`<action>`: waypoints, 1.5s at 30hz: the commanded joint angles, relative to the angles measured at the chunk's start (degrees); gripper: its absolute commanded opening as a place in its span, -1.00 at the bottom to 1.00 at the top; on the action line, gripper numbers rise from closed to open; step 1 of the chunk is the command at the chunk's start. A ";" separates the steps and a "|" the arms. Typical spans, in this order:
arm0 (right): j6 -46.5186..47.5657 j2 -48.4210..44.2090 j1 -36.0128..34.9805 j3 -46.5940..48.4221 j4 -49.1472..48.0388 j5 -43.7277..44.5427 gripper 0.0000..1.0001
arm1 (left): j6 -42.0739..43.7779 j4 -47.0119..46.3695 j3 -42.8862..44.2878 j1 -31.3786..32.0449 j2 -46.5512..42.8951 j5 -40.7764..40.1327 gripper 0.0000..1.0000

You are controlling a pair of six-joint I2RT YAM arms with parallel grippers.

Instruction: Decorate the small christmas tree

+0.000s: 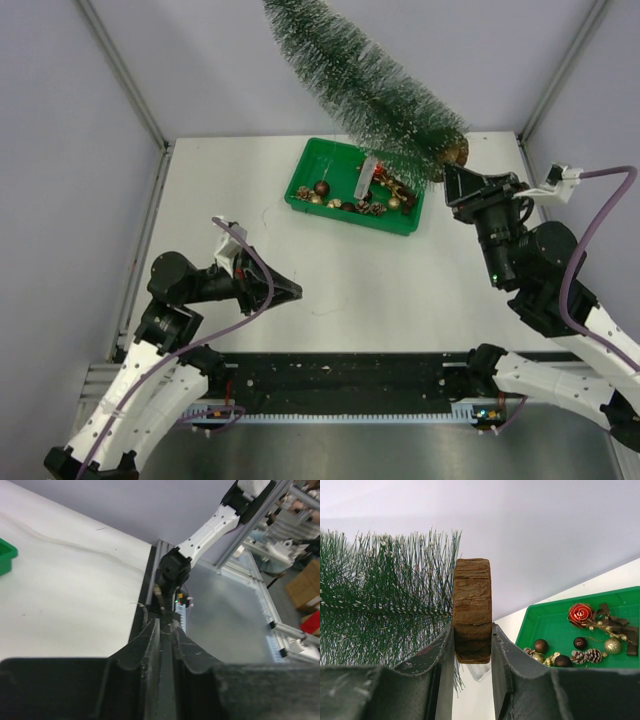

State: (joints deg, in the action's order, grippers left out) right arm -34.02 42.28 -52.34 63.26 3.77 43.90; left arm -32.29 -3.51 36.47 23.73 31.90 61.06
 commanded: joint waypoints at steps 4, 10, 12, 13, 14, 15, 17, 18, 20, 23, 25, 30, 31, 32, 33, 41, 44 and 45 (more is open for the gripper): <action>-0.52 -0.97 0.13 0.63 -5.09 0.48 -1.00 | 5.49 0.61 0.10 0.18 -1.40 -4.10 -0.90; -0.87 -2.03 0.13 0.45 -3.86 0.40 -1.00 | 9.42 3.23 0.79 0.18 -1.31 -7.86 -1.00; -0.87 -2.73 0.04 0.63 -2.20 0.14 -1.00 | 14.16 9.72 2.28 0.18 -1.05 -14.09 -1.00; -0.87 -3.34 0.13 0.63 -1.49 -0.21 -1.00 | 16.62 12.62 3.25 0.18 -0.70 -18.47 -1.00; -0.87 -4.48 0.13 0.37 -0.96 -1.00 -1.00 | 18.74 14.56 3.95 0.18 -0.44 -21.65 -1.00; -0.79 -5.62 0.04 -0.07 -0.87 -2.31 -1.00 | 20.67 16.06 4.66 0.09 0.17 -24.99 -1.00; -0.26 -8.17 0.04 -1.64 -1.39 -5.30 -1.00 | 22.70 17.92 6.15 -0.26 1.67 -29.93 -1.00; 0.35 -9.75 0.04 -2.44 -1.83 -6.71 -1.00 | 23.06 17.92 6.85 -0.43 2.72 -30.47 -1.00; 1.93 -12.56 0.13 -3.67 -1.84 -10.66 -1.00 | 23.24 17.49 8.52 -1.48 4.83 -30.21 -1.00; 4.39 -17.13 0.04 -5.25 -0.78 -17.95 -1.00 | 23.85 18.09 13.08 -3.33 9.39 -31.78 -1.00; 5.45 -20.65 0.13 -7.44 -0.70 -23.75 -1.00 | 24.82 19.76 16.16 -5.87 12.73 -31.44 -1.00; 5.72 -25.05 0.04 -7.63 5.61 -34.03 -1.00 | 25.35 25.38 23.28 -15.36 23.80 -24.07 -1.00; 6.15 -24.79 0.13 -7.20 7.81 -35.80 -1.00 | 26.31 26.78 25.47 -16.33 26.26 -21.45 -1.00; 6.25 -24.27 0.04 -6.58 9.92 -37.73 -1.00 | 27.19 27.93 27.76 -16.78 28.37 -20.03 -1.00; 6.86 -23.05 0.13 -5.88 12.90 -39.40 -1.00 | 28.15 28.99 30.39 -16.78 29.87 -19.23 -1.00; 12.83 -11.19 0.04 -3.59 27.68 -46.27 -1.00 | 41.15 39.17 53.85 -14.59 40.33 -15.61 -1.00; 15.03 -5.12 0.13 -2.62 29.97 -45.75 -1.00 | 50.19 46.99 62.55 -11.44 43.68 -16.83 -1.00; 15.91 -3.28 0.04 -2.36 30.76 -44.88 -1.00 | 53.36 49.19 64.85 -9.68 44.29 -18.24 -1.00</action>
State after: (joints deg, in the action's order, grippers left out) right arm -21.96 33.08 -52.31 57.45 30.79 0.23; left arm 6.79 35.38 91.83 9.72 73.95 43.16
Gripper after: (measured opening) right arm 0.277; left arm 0.012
